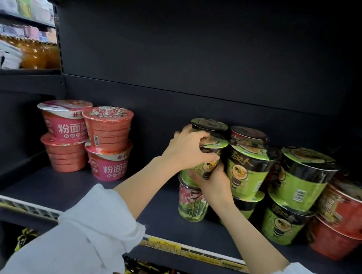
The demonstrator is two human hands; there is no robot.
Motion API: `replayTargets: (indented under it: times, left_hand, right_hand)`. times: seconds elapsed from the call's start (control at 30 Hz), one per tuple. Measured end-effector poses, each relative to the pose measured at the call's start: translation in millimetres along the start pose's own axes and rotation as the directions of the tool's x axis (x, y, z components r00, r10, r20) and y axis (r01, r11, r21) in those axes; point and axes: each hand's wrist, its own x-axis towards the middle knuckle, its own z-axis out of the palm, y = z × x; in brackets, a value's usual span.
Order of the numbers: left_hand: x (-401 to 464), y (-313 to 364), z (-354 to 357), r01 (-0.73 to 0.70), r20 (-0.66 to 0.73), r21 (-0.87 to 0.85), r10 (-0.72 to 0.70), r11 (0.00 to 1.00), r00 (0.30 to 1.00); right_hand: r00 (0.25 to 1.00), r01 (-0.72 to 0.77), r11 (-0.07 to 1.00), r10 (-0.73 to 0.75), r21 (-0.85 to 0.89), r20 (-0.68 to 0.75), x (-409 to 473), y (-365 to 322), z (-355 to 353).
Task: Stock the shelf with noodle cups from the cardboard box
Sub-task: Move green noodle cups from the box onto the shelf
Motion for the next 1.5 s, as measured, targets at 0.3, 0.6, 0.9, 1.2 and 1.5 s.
replayTargets:
  times: [0.3,0.6,0.9,1.2,1.5]
  left_hand:
    - [-63.5,19.1,2.1,0.005,-0.287,0.202,0.054,0.979,0.957]
    - [-183.0,89.3,39.6,-0.179,-0.205,0.122,0.201,0.976,0.958]
    - [-295.8,201.9,115.9,-0.271,0.100,0.059,0.264,0.961,0.959]
    - [-340.6,322.7,210.7,-0.355,0.254,-0.073,0.361,0.932,0.897]
    - [-342.3,419.1,346.1,-0.145,0.607,0.051,0.084,0.988,0.790]
  right_hand:
    - [0.989,0.043,0.995,-0.030,-0.085,0.142,-46.8,-12.5,-37.7]
    - [0.998,0.027,0.987,-0.019,-0.159,0.053,-165.0,16.0,-117.9]
    - [0.980,-0.190,0.948,0.199,-0.257,0.008,-305.5,93.8,-220.7]
    - [0.916,-0.399,0.864,0.387,-0.308,-0.101,-378.6,192.0,-336.8]
    - [0.808,-0.367,0.760,0.546,-0.536,0.222,-376.0,344.6,-397.2]
